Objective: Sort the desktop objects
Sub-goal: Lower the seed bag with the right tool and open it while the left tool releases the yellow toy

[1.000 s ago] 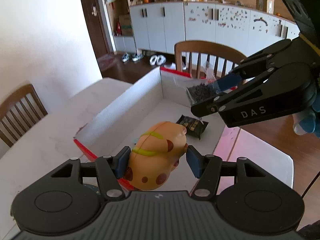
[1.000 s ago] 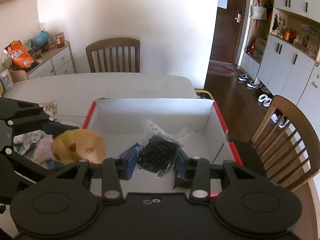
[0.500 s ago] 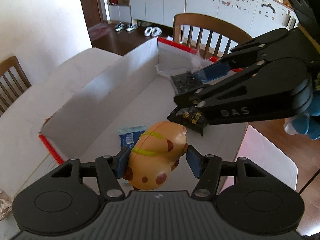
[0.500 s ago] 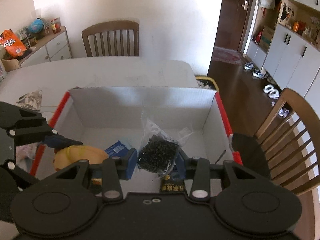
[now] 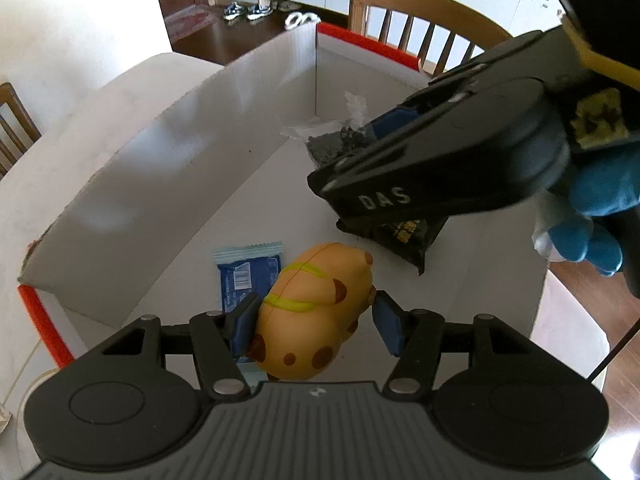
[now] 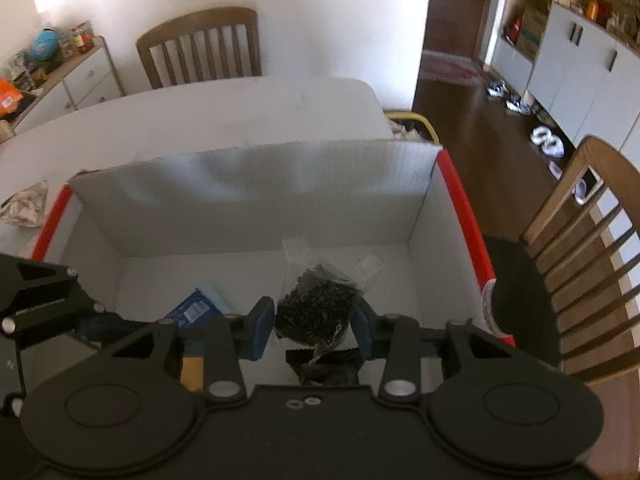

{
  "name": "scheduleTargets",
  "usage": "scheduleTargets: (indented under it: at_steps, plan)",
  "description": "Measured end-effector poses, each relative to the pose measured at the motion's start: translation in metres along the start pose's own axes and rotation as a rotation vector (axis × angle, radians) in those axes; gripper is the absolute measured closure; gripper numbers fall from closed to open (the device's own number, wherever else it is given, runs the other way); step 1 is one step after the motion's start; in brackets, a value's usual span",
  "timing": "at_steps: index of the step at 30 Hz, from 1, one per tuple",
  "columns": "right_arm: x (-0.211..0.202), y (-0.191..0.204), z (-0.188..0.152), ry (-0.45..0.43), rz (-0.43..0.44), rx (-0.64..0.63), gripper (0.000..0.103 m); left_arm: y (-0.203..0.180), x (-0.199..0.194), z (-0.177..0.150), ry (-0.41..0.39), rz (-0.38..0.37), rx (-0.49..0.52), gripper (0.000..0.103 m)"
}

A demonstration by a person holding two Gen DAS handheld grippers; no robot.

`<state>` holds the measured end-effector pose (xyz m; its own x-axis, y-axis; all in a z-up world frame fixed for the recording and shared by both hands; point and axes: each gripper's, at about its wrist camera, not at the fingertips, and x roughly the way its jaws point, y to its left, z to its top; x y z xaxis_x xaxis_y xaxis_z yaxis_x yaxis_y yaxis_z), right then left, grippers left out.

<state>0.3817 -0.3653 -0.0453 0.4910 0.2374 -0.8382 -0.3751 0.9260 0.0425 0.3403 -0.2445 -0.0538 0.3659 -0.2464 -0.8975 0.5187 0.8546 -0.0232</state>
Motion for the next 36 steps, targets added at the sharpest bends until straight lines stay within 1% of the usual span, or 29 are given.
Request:
scheduleTargets:
  at_steps: [3,5,8,13,17,24,30,36]
  plan:
    - [0.008,-0.001,0.002,0.034,0.008,0.016,0.062,0.002,0.007,0.004,0.023,-0.01,0.004,0.043]
    - [0.012,0.002,0.003,0.054,-0.009,0.0,0.062,0.002,0.012,0.007,0.039,-0.012,0.01,0.043]
    - [0.018,0.004,0.002,0.088,-0.008,-0.006,0.062,0.004,0.016,0.008,0.054,-0.016,0.008,0.043]
    - [0.027,0.006,0.0,0.151,-0.013,0.012,0.062,0.006,0.021,0.011,0.084,-0.042,0.006,0.043]
    - [0.032,0.007,-0.001,0.185,-0.013,0.025,0.062,0.005,0.027,0.012,0.127,-0.052,0.013,0.043]
    - [0.034,0.009,-0.002,0.204,-0.02,0.034,0.063,0.0,0.029,0.014,0.148,-0.049,0.052,0.041]
    - [0.032,0.005,0.003,0.204,-0.024,0.052,0.06,-0.002,0.027,0.013,0.152,-0.047,0.068,0.038]
    - [0.024,0.003,0.003,0.189,-0.006,0.071,0.058,0.001,0.017,0.011,0.114,-0.049,0.057,0.03]
